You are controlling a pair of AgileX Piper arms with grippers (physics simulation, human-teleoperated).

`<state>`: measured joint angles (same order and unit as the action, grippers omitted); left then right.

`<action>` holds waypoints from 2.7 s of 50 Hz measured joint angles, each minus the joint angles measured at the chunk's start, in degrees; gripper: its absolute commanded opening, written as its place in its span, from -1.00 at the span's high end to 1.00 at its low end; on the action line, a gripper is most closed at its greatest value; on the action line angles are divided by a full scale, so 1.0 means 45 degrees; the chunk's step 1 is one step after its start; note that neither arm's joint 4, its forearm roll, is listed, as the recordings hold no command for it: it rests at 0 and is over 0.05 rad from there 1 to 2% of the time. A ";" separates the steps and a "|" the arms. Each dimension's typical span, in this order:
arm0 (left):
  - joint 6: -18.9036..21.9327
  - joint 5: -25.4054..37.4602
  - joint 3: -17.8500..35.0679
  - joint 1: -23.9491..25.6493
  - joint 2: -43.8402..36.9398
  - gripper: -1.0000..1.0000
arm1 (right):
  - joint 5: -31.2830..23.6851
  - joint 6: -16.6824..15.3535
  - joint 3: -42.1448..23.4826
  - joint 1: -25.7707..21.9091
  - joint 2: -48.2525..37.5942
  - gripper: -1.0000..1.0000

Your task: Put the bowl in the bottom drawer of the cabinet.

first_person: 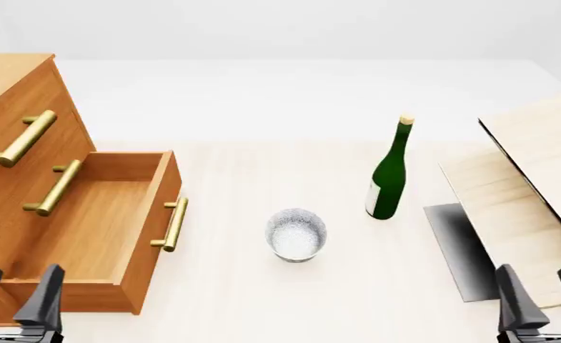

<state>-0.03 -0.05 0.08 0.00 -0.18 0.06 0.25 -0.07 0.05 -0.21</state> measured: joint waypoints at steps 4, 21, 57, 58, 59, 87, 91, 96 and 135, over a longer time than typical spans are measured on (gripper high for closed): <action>-0.0008 -0.0013 0.0006 0.0008 -0.0032 -1.00 | 0.0013 0.0039 -0.0011 0.0008 -0.0036 -1.00; 0.0000 -0.0084 0.0104 0.0681 -0.0017 -1.00 | 0.0076 0.0101 -0.0025 0.0022 -0.0133 -1.00; 0.0615 -0.0611 0.1085 0.5396 -0.1086 -1.00 | 0.0094 0.0111 -0.0023 0.0022 -0.0152 -1.00; 0.0622 -0.0695 0.1143 0.5515 -0.1235 -1.00 | 0.0093 0.0111 -0.0023 0.0022 -0.0151 -1.00; 0.0633 -0.0779 0.1199 0.5628 -0.1384 -1.00 | 0.0092 0.0111 -0.0023 0.0022 -0.0150 -1.00; 0.0628 -0.0376 0.4885 0.8096 -0.5081 -1.00 | 0.0078 0.0110 -0.0025 0.0021 -0.0136 -1.00; 0.0702 -0.0073 0.5507 0.8407 -0.5502 -1.00 | 0.0078 0.0110 -0.0025 0.0021 -0.0136 -1.00; 0.0793 0.0237 0.6230 0.8746 -0.6073 -1.00 | 0.0077 0.0110 -0.0025 0.0021 -0.0136 -1.00; 0.0622 0.1259 0.9922 0.9299 -1.0659 -1.00 | 0.0077 0.0110 -0.0025 0.0021 -0.0136 -1.00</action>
<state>2.77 5.61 44.73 41.85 -48.14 0.40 0.75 -0.18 0.15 -0.82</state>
